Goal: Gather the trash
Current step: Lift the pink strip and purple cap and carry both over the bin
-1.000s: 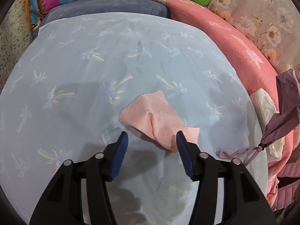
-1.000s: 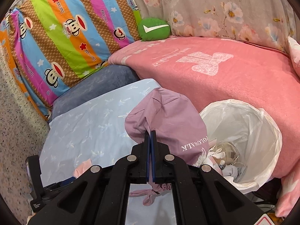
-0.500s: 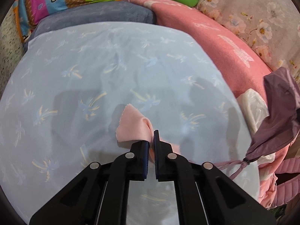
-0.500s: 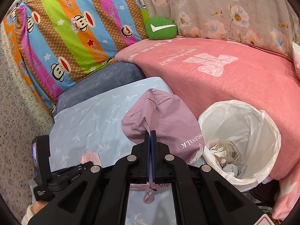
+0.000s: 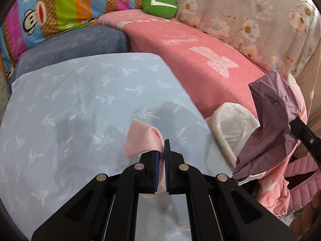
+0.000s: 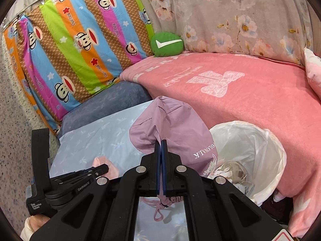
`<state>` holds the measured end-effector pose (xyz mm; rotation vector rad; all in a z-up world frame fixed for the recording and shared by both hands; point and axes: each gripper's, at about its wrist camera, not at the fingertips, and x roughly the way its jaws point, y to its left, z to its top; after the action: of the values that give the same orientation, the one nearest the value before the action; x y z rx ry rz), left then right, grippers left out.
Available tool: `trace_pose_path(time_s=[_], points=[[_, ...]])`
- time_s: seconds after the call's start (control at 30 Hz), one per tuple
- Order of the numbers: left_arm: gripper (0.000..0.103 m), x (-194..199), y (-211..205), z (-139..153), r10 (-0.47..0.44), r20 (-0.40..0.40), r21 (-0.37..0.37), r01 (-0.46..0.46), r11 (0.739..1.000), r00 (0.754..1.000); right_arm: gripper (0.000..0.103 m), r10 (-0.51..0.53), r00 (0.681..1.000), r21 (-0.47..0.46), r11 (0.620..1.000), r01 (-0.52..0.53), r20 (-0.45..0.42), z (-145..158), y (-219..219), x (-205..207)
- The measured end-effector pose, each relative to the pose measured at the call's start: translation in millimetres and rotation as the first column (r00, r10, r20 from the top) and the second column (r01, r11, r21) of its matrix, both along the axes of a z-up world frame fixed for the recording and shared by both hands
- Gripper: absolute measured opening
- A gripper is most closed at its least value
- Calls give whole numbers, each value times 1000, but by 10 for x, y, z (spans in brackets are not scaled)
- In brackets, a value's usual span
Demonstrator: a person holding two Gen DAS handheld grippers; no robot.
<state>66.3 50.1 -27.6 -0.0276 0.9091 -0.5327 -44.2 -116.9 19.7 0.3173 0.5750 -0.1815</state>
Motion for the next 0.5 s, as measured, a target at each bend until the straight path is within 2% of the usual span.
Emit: trace_pose_path(time_s=[0.5], points=[[4,-173,-876,294,-183,58,-17,184,983,981,1,-123,992,-20,992,124,37,149,-668,-309]])
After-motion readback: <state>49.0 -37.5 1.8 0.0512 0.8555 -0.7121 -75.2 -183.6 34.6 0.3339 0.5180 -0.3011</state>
